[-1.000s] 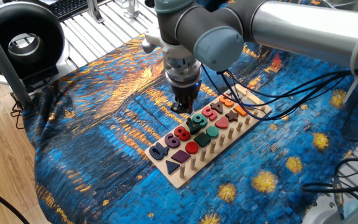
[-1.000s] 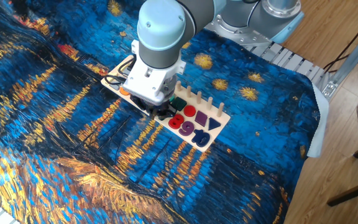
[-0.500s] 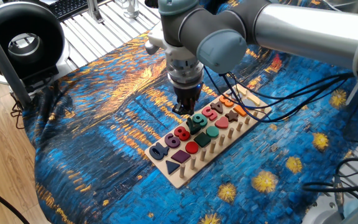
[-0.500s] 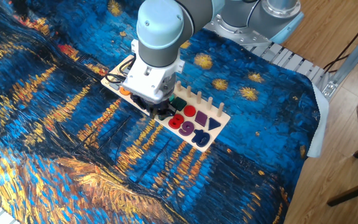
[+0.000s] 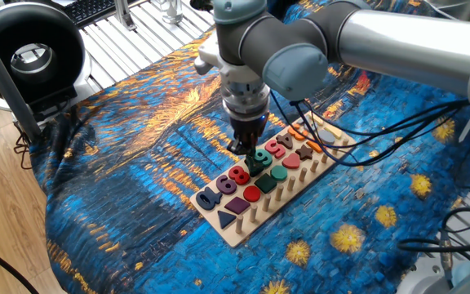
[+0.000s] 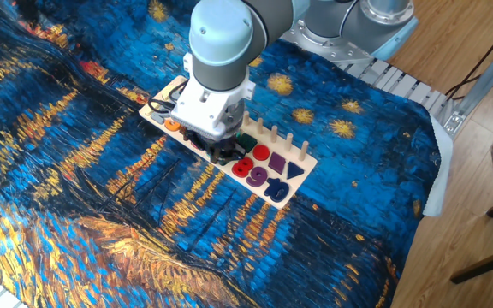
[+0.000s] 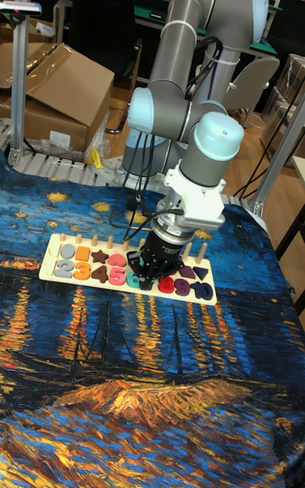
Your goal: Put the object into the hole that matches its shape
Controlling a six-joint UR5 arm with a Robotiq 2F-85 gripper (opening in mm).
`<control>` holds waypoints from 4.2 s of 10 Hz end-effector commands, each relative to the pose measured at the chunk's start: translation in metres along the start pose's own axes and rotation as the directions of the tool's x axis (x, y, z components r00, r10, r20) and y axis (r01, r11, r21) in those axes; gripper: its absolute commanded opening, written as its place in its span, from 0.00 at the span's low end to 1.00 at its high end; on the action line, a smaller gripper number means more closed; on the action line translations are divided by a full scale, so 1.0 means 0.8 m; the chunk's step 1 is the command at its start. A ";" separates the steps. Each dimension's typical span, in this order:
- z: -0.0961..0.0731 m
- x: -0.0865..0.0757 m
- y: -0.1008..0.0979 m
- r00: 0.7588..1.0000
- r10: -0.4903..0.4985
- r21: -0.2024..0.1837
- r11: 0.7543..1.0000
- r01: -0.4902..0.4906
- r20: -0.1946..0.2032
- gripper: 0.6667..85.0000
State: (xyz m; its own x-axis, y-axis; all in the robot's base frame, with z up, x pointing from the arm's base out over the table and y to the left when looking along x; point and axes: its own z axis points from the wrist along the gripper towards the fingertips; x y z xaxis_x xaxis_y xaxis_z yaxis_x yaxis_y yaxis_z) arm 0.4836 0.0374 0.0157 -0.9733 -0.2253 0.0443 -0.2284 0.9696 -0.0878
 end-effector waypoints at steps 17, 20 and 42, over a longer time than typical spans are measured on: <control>-0.091 -0.006 -0.004 0.953 0.303 -0.062 0.951 -0.301 0.010 0.01; -0.039 -0.073 -0.022 0.954 0.256 -0.113 0.964 -0.240 0.155 0.01; -0.017 -0.060 -0.026 0.975 0.205 -0.088 0.976 -0.197 0.085 0.01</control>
State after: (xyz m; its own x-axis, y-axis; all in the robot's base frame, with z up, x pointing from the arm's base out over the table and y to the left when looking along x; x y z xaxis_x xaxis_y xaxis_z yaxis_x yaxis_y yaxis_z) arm 0.5244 0.0311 0.0409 -0.9981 -0.0254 -0.0556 -0.0250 0.9997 -0.0078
